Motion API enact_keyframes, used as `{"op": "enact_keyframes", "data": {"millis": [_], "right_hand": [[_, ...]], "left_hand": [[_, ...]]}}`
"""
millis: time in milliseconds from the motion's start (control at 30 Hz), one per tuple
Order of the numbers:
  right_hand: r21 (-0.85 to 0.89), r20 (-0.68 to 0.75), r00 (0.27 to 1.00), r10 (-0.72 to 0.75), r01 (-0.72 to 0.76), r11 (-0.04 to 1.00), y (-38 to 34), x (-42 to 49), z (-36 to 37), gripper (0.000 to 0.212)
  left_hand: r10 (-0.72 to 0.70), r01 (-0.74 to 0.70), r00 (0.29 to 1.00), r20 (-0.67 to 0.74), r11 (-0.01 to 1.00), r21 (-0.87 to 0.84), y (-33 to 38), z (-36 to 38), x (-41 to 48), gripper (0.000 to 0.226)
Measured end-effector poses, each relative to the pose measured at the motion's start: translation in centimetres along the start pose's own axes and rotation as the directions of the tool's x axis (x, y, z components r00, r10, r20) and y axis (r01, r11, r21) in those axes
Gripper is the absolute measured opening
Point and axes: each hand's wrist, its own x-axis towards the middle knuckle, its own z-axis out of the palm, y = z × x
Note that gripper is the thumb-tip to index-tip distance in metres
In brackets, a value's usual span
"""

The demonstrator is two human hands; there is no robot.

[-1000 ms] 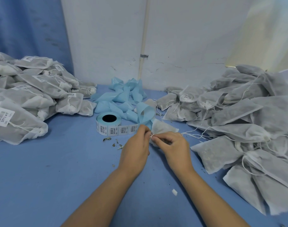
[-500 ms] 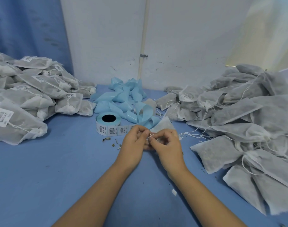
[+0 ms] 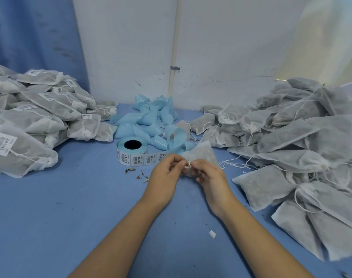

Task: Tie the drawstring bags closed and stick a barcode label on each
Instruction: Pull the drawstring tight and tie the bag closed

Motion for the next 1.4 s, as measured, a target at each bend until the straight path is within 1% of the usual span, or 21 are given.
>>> {"op": "enact_keyframes", "data": {"millis": [200, 367, 500, 633, 667, 733, 800, 867, 967, 1033, 1067, 1167, 1233, 1400], "right_hand": [[0.07, -0.082, 0.996, -0.032, 0.038, 0.997, 0.1, 0.2, 0.0, 0.018], [0.208, -0.12, 0.993, 0.005, 0.02, 0.978, -0.1, 0.3, -0.2, 0.016], [0.357, -0.141, 0.988, 0.063, -0.009, 0.934, -0.1, 0.5, -0.4, 0.01], [0.456, -0.06, 0.994, 0.094, -0.056, 0.888, 0.0, 0.5, -0.1, 0.004], [0.454, -0.03, 0.994, 0.104, -0.079, 0.888, 0.0, 0.4, 0.0, 0.002], [0.399, 0.063, 0.987, 0.144, -0.158, 0.904, -0.2, 0.2, 0.2, 0.006], [0.294, 0.191, 0.954, 0.233, -0.282, 0.913, -0.4, 0.0, 0.2, 0.007], [0.211, 0.308, 0.896, 0.32, -0.393, 0.895, -0.6, -0.1, 0.1, 0.005], [0.153, 0.414, 0.833, 0.367, -0.461, 0.874, -0.9, -0.3, -0.3, 0.009], [0.145, 0.425, 0.829, 0.363, -0.458, 0.877, -0.9, -0.3, -0.3, 0.012], [0.163, 0.408, 0.844, 0.348, -0.443, 0.881, -0.9, -0.3, -0.2, 0.011], [0.295, 0.265, 0.931, 0.251, -0.326, 0.898, -0.4, 0.1, 0.1, 0.01], [0.347, 0.192, 0.964, 0.185, -0.243, 0.906, -0.3, 0.3, 0.0, 0.012], [0.44, 0.115, 0.987, 0.108, -0.148, 0.886, 0.1, 0.6, -0.5, 0.015]], "left_hand": [[-0.014, 0.015, 1.0, -0.025, 0.999, 0.044, 0.0, -0.2, 0.1, 0.015], [-0.029, 0.03, 0.999, -0.018, 0.999, 0.028, 0.2, -0.3, 0.2, 0.011], [-0.048, 0.049, 0.998, -0.03, 0.999, 0.024, 0.1, -0.3, 0.2, 0.009], [-0.049, 0.05, 0.998, -0.026, 0.998, 0.026, 0.0, -0.2, 0.2, 0.008], [-0.048, 0.049, 0.998, -0.039, 0.998, 0.025, 0.0, -0.2, 0.2, 0.008], [-0.031, 0.034, 0.995, -0.097, 0.999, 0.025, 0.0, -0.3, 0.3, 0.009], [0.003, 0.002, 0.989, -0.149, 0.999, 0.038, 0.0, -0.3, 0.2, 0.01], [0.045, -0.032, 0.986, -0.162, 0.996, 0.084, 0.1, -0.2, 0.0, 0.011], [0.073, -0.053, 0.986, -0.148, 0.99, 0.133, 0.2, -0.2, -0.2, 0.012], [0.068, -0.05, 0.991, -0.117, 0.986, 0.157, 0.3, -0.2, -0.2, 0.012], [0.059, -0.04, 0.992, -0.108, 0.985, 0.169, 0.2, -0.1, -0.2, 0.011], [0.018, 0.007, 0.991, -0.13, 0.982, 0.188, 0.2, -0.2, -0.1, 0.009], [0.005, 0.023, 0.989, -0.149, 0.982, 0.187, 0.2, -0.2, -0.1, 0.008], [-0.007, 0.038, 0.988, -0.153, 0.979, 0.2, 0.3, -0.2, -0.1, 0.011]]}}
